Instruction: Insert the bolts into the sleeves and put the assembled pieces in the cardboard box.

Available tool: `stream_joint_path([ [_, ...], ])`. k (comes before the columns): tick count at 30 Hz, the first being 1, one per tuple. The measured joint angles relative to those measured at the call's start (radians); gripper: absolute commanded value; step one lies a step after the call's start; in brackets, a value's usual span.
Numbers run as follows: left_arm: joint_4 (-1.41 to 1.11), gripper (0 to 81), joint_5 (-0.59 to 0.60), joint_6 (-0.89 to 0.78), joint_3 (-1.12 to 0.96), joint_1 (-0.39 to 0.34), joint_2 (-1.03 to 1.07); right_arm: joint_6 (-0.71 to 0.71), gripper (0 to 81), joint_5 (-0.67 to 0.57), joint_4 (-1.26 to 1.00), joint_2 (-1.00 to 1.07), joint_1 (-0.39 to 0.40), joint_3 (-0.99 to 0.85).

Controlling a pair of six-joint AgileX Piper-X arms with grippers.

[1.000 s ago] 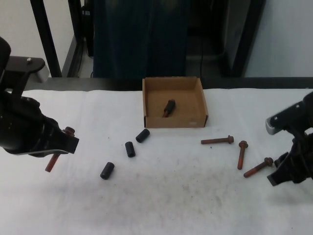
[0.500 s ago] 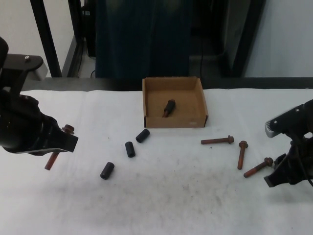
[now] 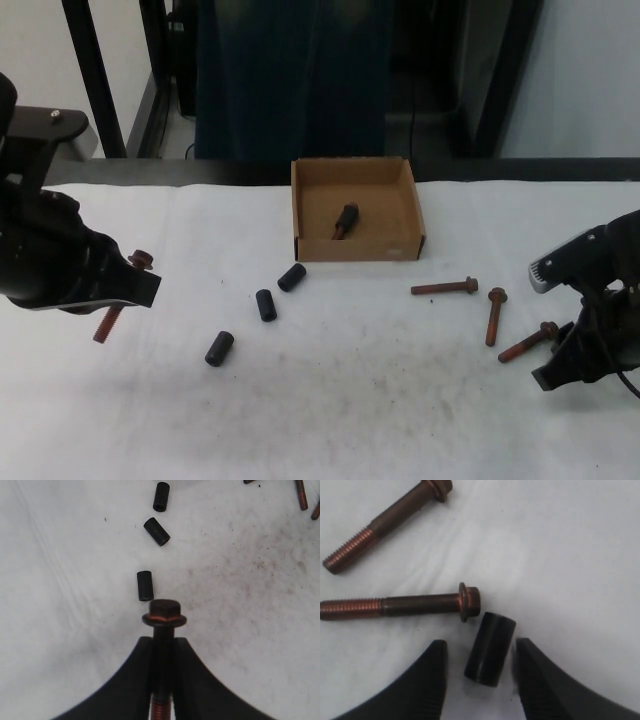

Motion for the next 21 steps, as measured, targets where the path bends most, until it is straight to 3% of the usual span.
stream_joint_path([
  [3, 0.000, 0.8, 0.000, 0.000, 0.000, 0.000, 0.000, -0.002, 38.9, 0.000, -0.010, 0.016, 0.000, 0.000],
  [5, 0.000, 0.8, 0.000, 0.000, 0.000, 0.000, 0.000, -0.002, 33.0, 0.007, -0.016, 0.023, 0.000, -0.002],
  [10, 0.000, 0.8, 0.000, 0.000, 0.000, 0.000, 0.000, 0.001, 0.0, 0.028, -0.024, 0.042, 0.000, -0.014],
  [21, -0.016, 0.8, 0.000, 0.000, 0.000, 0.000, 0.000, 0.013, 0.3, 0.079, 0.006, 0.020, 0.056, -0.061],
])
